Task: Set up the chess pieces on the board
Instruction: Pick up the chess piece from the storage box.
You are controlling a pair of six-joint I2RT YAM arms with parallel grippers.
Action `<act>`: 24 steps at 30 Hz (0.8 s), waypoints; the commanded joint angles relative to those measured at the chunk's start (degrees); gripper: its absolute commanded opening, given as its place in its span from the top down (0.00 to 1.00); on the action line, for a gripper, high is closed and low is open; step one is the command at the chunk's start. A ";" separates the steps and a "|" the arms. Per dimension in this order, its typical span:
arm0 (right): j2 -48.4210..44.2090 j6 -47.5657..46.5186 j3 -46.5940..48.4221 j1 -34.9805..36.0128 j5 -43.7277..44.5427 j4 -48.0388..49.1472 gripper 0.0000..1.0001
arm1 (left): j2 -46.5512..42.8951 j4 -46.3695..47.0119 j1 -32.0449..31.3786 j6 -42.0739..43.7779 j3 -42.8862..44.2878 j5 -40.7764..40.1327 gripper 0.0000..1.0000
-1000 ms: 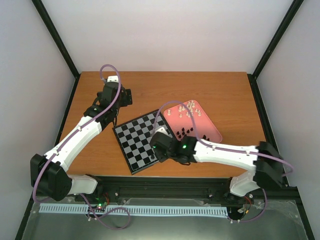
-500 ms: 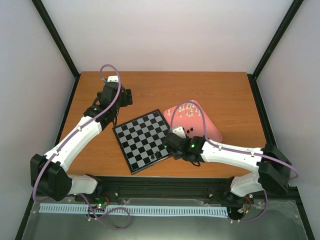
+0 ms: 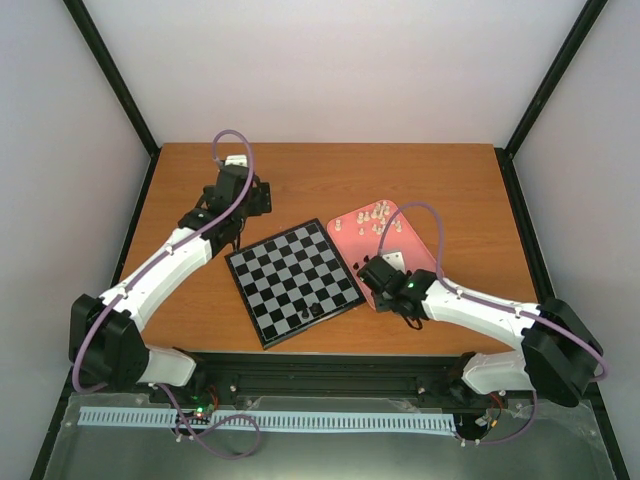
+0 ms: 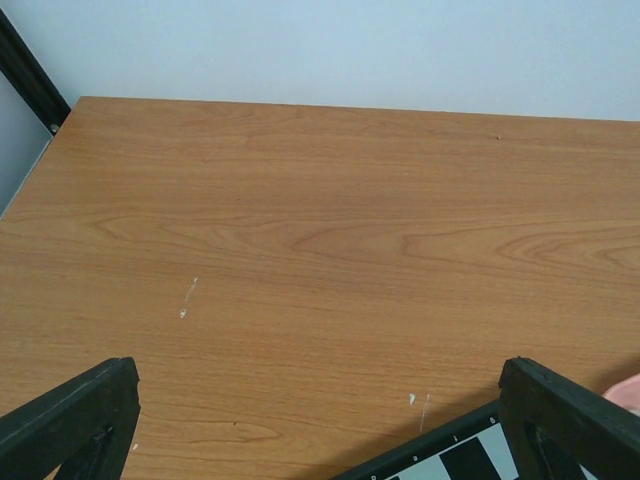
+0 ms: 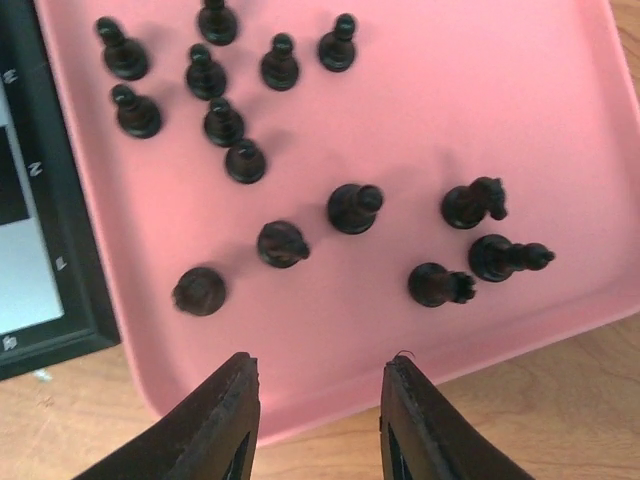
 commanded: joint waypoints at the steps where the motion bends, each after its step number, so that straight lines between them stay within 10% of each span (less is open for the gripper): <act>1: -1.04 -1.22 -0.41 -3.50 0.54 3.36 0.66 | 0.15 1.48 -0.83 0.31 2.57 -0.54 0.00; 24: 8.16 -8.74 4.31 -13.70 -3.31 10.71 0.71 | 3.29 2.29 -0.94 2.55 5.76 -0.97 0.00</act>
